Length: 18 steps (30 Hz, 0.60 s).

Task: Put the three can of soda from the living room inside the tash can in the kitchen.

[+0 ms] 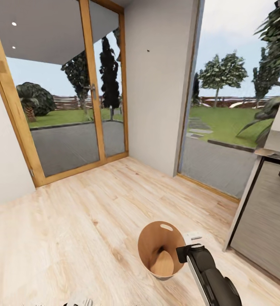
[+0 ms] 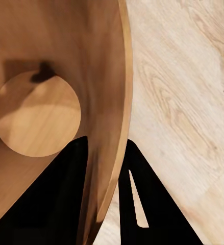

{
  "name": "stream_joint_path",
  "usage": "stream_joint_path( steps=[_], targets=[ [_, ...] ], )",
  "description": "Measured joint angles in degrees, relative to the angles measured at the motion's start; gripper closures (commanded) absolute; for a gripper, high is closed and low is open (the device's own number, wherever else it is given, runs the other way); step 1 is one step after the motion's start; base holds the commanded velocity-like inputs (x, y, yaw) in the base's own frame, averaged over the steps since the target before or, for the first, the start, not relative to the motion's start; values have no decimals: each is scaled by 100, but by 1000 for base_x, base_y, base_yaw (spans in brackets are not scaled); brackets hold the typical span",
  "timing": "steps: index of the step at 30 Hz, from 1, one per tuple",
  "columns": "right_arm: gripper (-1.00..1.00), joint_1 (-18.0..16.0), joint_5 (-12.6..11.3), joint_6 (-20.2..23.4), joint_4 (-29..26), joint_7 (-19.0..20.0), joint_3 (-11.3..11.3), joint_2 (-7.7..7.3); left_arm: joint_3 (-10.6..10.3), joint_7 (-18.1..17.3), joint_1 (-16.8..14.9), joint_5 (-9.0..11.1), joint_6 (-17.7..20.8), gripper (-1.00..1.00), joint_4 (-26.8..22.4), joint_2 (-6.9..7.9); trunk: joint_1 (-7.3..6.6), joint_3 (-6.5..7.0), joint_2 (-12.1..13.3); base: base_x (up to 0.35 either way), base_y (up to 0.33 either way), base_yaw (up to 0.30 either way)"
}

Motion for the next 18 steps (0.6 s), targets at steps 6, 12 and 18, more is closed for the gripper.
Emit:
stream_joint_path(
  steps=[6,12,18],
  targets=[
    [100,0,1,1,0,0,0,1,0,0,0,0,3,-100,0,-2,0,-44,0,0,0,169],
    [100,0,-13,6,0,5,-7,0,0,0,0,4,74,-100,0,-4,0,-69,0,0,0,75],
    [100,0,-74,31,-2,11,-17,0,0,0,0,5,87,-100,-5,-1,0,-71,0,0,0,5]
  ],
)
